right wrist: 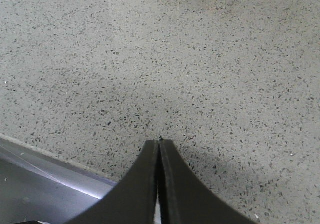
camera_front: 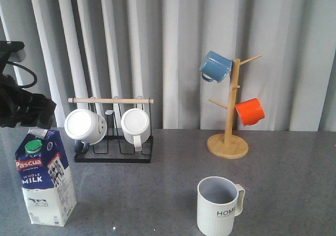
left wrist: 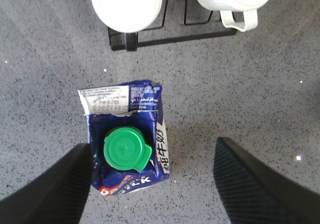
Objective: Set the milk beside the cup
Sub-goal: 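Move the left gripper above the Pascual milk carton's top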
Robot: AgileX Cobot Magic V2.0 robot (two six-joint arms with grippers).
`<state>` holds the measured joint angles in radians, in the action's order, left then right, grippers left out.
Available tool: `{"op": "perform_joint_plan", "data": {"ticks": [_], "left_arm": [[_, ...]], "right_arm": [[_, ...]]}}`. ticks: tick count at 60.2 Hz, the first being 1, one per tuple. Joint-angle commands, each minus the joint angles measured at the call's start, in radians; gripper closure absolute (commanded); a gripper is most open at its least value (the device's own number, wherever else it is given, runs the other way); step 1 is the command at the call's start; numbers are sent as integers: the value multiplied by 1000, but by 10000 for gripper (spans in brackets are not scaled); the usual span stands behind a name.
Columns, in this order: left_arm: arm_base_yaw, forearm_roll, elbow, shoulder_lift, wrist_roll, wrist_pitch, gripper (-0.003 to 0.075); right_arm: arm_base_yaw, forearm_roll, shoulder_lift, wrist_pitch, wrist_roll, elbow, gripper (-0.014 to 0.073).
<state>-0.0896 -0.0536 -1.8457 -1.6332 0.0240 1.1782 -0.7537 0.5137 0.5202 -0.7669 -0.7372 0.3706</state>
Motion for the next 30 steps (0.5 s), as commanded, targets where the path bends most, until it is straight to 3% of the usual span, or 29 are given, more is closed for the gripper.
{"op": "perform_joint_plan", "data": {"ticks": [1, 30], "left_arm": [[-2, 15, -34, 30, -24, -33, 220], [-2, 73, -34, 4, -43, 4, 220]], "right_arm": [[0, 38, 4, 48, 6, 24, 599], [0, 38, 4, 48, 6, 24, 599]]}}
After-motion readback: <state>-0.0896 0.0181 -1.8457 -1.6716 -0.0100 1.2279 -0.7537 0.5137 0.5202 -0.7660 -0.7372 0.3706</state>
